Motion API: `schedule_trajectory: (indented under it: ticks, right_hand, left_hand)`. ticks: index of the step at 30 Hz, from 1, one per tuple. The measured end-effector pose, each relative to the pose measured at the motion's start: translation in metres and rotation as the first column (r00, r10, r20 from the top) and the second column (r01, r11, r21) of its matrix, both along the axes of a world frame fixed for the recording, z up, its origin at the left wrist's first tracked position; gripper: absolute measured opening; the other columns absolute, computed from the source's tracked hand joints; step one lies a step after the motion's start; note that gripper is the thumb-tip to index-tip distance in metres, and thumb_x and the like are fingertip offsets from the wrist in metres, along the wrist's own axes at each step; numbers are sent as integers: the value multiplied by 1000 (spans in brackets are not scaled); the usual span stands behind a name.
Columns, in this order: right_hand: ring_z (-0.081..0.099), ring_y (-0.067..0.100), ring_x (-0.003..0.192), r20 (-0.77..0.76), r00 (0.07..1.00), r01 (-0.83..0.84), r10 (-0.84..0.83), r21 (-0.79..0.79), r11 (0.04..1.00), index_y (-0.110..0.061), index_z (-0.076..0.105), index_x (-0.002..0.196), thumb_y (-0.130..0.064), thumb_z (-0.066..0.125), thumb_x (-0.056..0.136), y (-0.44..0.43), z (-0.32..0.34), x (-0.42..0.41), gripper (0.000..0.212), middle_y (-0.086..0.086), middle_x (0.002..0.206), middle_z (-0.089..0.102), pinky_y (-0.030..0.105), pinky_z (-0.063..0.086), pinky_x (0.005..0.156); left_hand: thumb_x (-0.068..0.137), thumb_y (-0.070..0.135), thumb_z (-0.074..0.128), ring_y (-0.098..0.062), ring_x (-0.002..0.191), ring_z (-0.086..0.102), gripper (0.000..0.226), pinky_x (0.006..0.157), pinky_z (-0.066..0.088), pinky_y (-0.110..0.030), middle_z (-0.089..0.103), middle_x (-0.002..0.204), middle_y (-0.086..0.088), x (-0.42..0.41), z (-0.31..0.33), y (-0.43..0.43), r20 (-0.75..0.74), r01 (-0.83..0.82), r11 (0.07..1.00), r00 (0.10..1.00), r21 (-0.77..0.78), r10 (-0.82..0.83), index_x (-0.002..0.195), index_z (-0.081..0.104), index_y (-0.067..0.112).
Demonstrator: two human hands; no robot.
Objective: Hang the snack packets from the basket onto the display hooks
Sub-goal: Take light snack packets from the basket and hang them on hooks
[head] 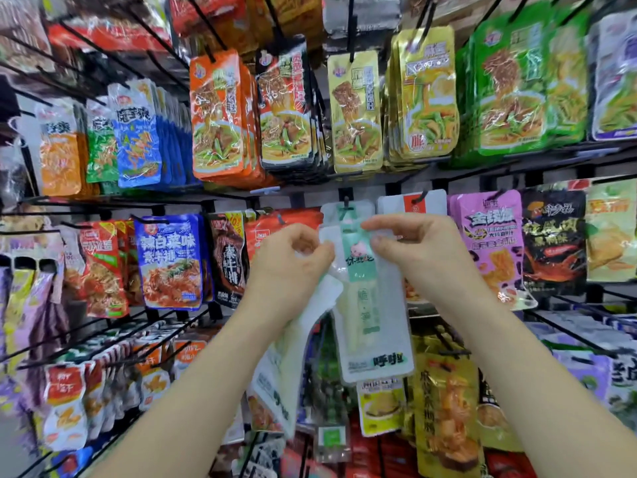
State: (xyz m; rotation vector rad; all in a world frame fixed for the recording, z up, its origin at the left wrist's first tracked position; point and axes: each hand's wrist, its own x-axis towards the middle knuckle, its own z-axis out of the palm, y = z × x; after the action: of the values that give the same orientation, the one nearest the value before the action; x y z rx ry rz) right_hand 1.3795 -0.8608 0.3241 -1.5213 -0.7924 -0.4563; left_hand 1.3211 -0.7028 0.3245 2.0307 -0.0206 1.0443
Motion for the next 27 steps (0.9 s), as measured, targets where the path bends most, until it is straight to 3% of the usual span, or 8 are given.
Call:
schedule_trajectory:
  ticks: [2, 5, 9, 13, 18, 21, 24, 27]
  right_hand:
    - [62, 37, 71, -7, 1000, -10, 11, 28, 1000, -34, 75, 91, -3, 66, 84, 3, 8, 10, 33, 10, 95, 75, 65, 51, 73]
    - [68, 17, 98, -7, 999, -52, 52, 37, 998, -35, 73, 99, -3, 66, 84, 9, 16, 22, 36, -8, 104, 74, 50, 55, 88]
    - [66, 14, 106, -6, 996, -84, 85, 77, 994, -33, 73, 100, -2, 67, 84, 15, 21, 34, 35, -10, 106, 73, 46, 53, 94]
    - [66, 13, 106, -26, 997, -71, 74, 103, 992, -31, 74, 103, -5, 67, 84, 17, 20, 41, 33, -10, 105, 74, 45, 54, 94]
    - [65, 11, 104, -14, 1000, 13, -12, 54, 998, -23, 72, 111, -5, 66, 83, 21, 23, 45, 34, -8, 105, 73, 36, 53, 95]
    - [64, 8, 103, 13, 999, 50, -50, 3, 999, -22, 71, 113, -4, 64, 83, 22, 23, 43, 36, -7, 106, 71, 21, 51, 86]
    - [58, 3, 101, 57, 987, 154, -149, -89, 984, -22, 69, 118, -9, 63, 85, 21, 27, 45, 36, -12, 103, 66, 18, 42, 81]
    - [53, 4, 77, 144, 954, 289, -262, -225, 930, -23, 67, 122, -15, 61, 88, 24, 30, 50, 36, -20, 76, 52, 19, 38, 72]
  left_hand:
    - [84, 21, 67, -8, 58, 49, 16, 51, 39, -22, 59, 71, 7, 7, 8, 1, 71, -19, 1000, 997, -11, 20, 86, 53, 30]
    - [85, 20, 64, -3, 59, 52, 29, 53, 40, -18, 59, 71, 7, 12, 14, 2, 139, -55, 985, 990, 163, 32, 97, 48, 41]
    - [87, 25, 63, -3, 70, 54, 38, 66, 45, -25, 56, 72, 11, 24, 17, 4, 157, -100, 955, 986, 279, 58, 117, 58, 48]
    - [88, 26, 64, 0, 72, 51, 33, 67, 39, -15, 54, 74, 11, 30, 20, 8, 192, -114, 957, 979, 267, 63, 117, 64, 42]
    - [90, 30, 62, -1, 73, 50, 32, 73, 41, -23, 52, 73, 12, 35, 22, 8, 201, -175, 929, 973, 325, 113, 120, 64, 40]
    - [89, 35, 62, -7, 74, 52, 32, 73, 43, -26, 53, 72, 12, 37, 22, 8, 135, -157, 927, 984, 341, 117, 121, 64, 38]
    - [90, 37, 62, -5, 64, 49, 35, 57, 39, -16, 51, 71, 12, 41, 22, 9, -4, -51, 961, 999, 274, 54, 125, 60, 38]
    - [91, 31, 60, -10, 60, 49, 47, 53, 41, -21, 53, 79, 6, 44, 22, 7, -149, 30, 968, 989, 251, 8, 136, 49, 40]
